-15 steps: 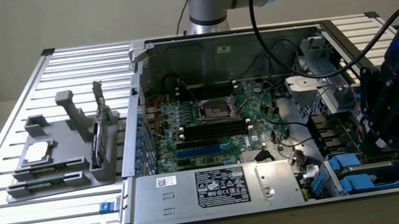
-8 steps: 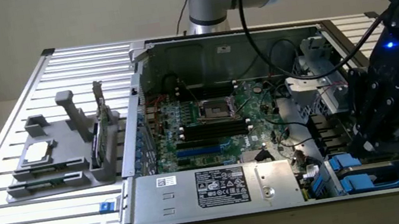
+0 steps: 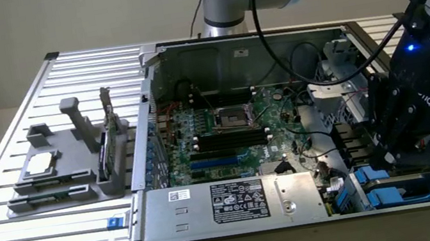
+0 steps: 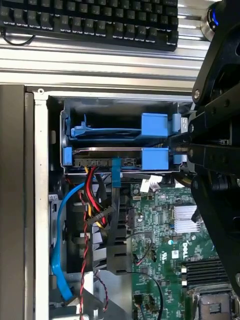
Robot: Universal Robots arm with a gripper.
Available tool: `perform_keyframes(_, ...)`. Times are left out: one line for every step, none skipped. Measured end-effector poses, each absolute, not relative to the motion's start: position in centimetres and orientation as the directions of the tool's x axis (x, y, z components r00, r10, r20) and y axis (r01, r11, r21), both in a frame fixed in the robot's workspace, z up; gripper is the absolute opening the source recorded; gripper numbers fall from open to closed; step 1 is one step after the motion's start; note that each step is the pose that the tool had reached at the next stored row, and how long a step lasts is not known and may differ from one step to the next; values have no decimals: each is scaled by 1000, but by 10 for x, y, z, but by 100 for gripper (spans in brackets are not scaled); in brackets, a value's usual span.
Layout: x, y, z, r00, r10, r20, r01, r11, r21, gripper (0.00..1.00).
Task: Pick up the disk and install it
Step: 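Insert the first disk wire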
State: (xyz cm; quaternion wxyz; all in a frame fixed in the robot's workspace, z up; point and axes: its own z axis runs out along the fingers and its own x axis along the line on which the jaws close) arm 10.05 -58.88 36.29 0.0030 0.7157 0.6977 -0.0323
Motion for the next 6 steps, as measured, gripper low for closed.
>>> perform_keyframes(101,-589,363,24,998,-50,999,-27,-41,11)
perform_keyframes(101,-589,363,24,998,-50,999,-27,-41,11)
perform_keyframes(101,-589,363,24,998,-50,999,-27,-41,11)
perform_keyframes(101,-589,363,24,998,-50,999,-27,-41,11)
perform_keyframes(101,-589,363,24,998,-50,999,-27,-41,11)
perform_keyframes(101,-589,363,24,998,-50,999,-27,-41,11)
